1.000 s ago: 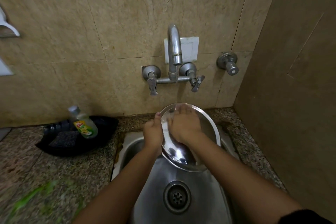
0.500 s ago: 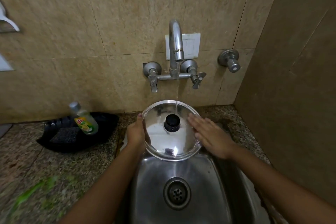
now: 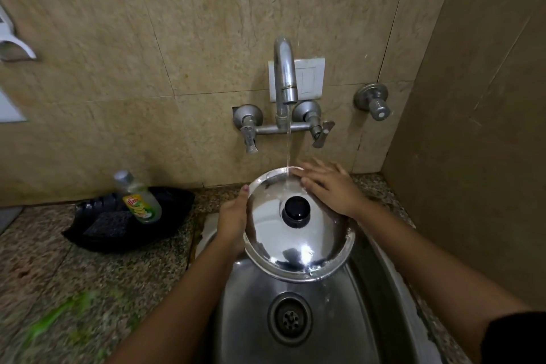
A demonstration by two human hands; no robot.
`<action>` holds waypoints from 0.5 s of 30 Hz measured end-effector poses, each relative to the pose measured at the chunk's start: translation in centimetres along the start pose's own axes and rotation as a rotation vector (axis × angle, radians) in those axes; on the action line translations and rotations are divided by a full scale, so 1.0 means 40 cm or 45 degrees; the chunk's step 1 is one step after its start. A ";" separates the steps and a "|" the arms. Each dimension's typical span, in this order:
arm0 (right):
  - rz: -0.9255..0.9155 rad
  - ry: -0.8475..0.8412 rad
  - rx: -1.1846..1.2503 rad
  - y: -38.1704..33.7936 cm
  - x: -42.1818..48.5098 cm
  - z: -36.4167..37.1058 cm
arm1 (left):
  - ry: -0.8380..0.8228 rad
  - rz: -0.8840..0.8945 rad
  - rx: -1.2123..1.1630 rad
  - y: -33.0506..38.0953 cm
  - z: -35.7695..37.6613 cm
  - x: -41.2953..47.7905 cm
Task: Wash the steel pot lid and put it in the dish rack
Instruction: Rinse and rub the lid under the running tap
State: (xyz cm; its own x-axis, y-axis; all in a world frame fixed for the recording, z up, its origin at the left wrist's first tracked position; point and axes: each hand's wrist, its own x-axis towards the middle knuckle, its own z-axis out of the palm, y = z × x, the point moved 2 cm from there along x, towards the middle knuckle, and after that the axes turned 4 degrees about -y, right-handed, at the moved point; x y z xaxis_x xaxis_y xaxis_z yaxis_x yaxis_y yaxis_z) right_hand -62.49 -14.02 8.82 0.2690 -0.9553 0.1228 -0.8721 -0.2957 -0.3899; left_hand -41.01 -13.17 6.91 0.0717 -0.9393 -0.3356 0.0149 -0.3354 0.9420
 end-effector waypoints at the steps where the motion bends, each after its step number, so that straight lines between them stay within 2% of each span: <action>1: 0.034 0.031 -0.029 0.002 -0.007 0.006 | 0.003 -0.008 -0.008 -0.002 0.002 0.002; 4: -0.201 -0.106 0.057 -0.031 0.005 0.027 | -0.033 0.034 -0.022 -0.012 0.018 -0.001; 6: -0.279 -0.171 0.088 -0.040 0.014 0.023 | -0.047 0.026 -0.043 -0.012 0.027 -0.009; 8: -0.206 -0.066 0.051 -0.023 0.014 0.019 | -0.001 0.026 -0.079 -0.004 0.025 -0.013; 11: 0.147 0.156 -0.054 0.008 -0.033 0.038 | 0.134 0.014 -0.132 0.002 0.011 -0.011; 13: 0.292 0.148 -0.153 0.009 -0.090 0.072 | 0.222 0.011 -0.186 0.004 -0.005 -0.003; 15: 0.277 0.081 -0.213 -0.009 -0.149 0.117 | 0.299 0.011 -0.203 0.000 -0.021 0.015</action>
State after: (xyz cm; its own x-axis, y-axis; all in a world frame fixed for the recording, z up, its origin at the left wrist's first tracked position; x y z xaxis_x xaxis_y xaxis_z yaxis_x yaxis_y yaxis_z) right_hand -61.87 -8.24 3.95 0.0469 -0.9926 0.1116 -0.9632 -0.0746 -0.2582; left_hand -40.14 -13.66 6.70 0.3011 -0.8933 -0.3337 0.1689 -0.2944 0.9406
